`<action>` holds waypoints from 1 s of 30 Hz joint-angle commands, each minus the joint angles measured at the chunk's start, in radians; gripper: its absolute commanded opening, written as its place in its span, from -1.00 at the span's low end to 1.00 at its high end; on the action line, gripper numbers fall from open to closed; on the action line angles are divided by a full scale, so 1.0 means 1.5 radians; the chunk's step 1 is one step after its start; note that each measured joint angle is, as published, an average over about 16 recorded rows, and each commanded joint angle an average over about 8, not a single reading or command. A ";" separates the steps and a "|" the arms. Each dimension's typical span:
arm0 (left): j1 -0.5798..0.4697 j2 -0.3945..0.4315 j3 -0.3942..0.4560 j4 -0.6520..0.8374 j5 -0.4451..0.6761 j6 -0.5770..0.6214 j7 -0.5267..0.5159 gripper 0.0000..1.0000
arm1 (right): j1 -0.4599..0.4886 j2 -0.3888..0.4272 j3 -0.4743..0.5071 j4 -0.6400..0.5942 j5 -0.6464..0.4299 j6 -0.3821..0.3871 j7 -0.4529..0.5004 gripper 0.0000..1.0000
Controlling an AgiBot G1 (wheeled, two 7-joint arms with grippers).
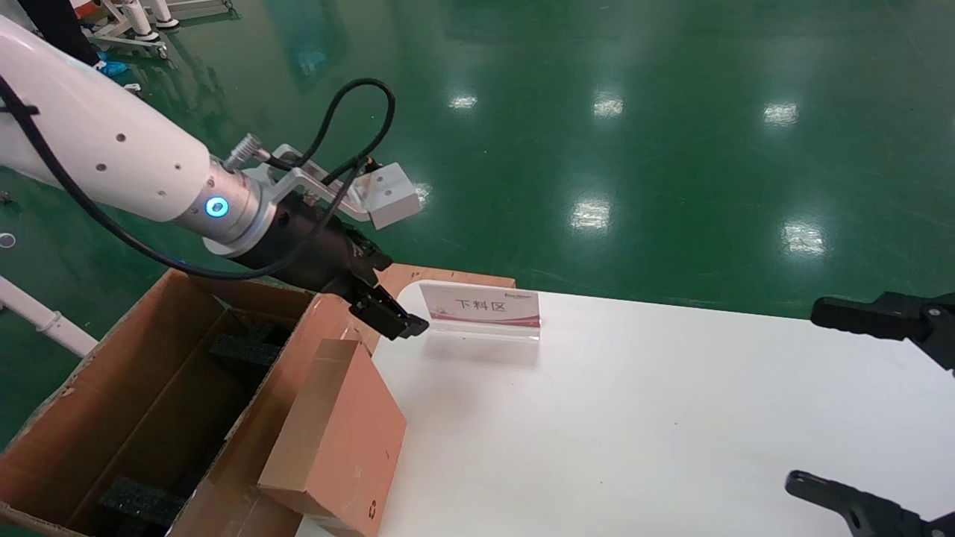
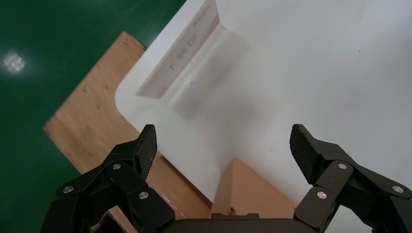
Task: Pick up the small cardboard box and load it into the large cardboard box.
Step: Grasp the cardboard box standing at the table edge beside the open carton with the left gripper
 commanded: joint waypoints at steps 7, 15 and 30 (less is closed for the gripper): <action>-0.067 -0.028 0.103 0.002 -0.070 0.007 -0.069 1.00 | 0.000 0.000 0.000 0.000 0.000 0.000 0.000 1.00; -0.141 -0.046 0.227 0.002 -0.119 0.006 -0.116 1.00 | 0.000 0.000 -0.001 0.000 0.001 0.000 0.000 1.00; -0.263 -0.020 0.449 0.002 -0.154 0.001 -0.213 1.00 | 0.000 0.001 -0.001 0.000 0.001 0.001 -0.001 1.00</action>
